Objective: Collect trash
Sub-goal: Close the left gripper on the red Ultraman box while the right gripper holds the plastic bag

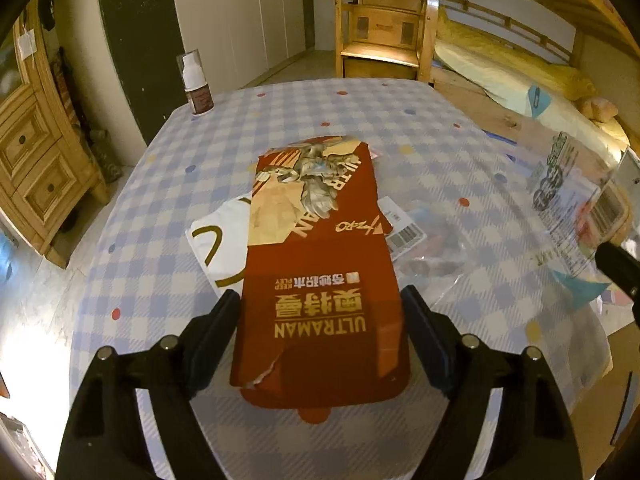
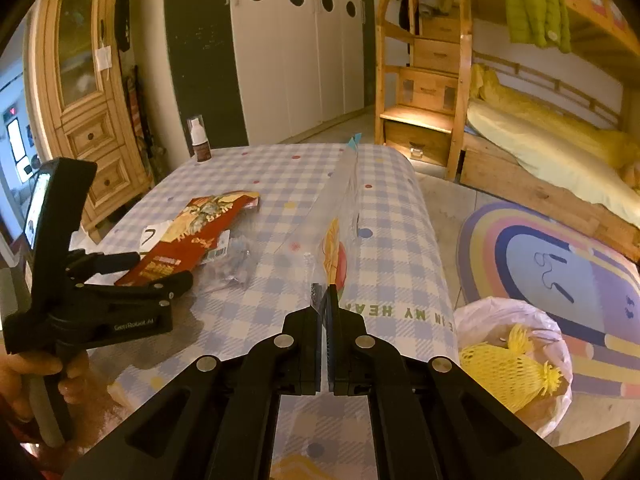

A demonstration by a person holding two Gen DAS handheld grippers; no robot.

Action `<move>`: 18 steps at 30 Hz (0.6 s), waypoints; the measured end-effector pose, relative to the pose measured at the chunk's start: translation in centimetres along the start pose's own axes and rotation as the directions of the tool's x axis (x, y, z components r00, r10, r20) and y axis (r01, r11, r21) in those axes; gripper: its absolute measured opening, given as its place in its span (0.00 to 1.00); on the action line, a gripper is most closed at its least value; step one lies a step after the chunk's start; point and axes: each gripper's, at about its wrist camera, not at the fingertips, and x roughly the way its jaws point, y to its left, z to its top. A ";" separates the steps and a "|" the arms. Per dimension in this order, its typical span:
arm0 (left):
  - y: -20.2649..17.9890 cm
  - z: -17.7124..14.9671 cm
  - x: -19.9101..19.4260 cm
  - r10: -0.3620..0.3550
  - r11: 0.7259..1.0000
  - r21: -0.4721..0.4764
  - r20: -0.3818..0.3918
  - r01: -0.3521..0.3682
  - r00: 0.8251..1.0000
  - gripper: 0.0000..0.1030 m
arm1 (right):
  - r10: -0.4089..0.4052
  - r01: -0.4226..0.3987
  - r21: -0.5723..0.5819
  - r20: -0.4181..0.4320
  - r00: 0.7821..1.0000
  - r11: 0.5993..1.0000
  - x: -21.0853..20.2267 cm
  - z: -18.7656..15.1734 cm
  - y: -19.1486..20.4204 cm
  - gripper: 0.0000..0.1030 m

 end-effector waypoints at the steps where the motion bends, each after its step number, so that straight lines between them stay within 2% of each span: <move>1: 0.1 -0.1 -0.2 0.003 1.000 0.006 0.006 -0.003 1.000 0.76 | 0.000 0.000 0.002 0.002 1.000 1.000 -0.1 0.0 -0.1 0.01; 7: 1.7 0.4 -3.6 -0.027 0.999 -0.019 0.121 0.029 0.992 0.76 | -0.013 0.013 0.003 0.045 0.999 1.000 -1.3 0.5 -0.5 0.01; 13: 2.8 1.0 -7.7 -0.055 0.998 -0.017 0.236 0.061 0.970 0.76 | -0.040 0.039 0.016 0.098 0.994 0.999 -3.3 1.4 -1.3 0.01; 18: 2.0 1.5 -9.6 -0.079 0.997 0.038 0.310 0.070 0.947 0.76 | -0.068 0.065 0.028 0.119 0.991 0.997 -4.6 1.6 -2.2 0.01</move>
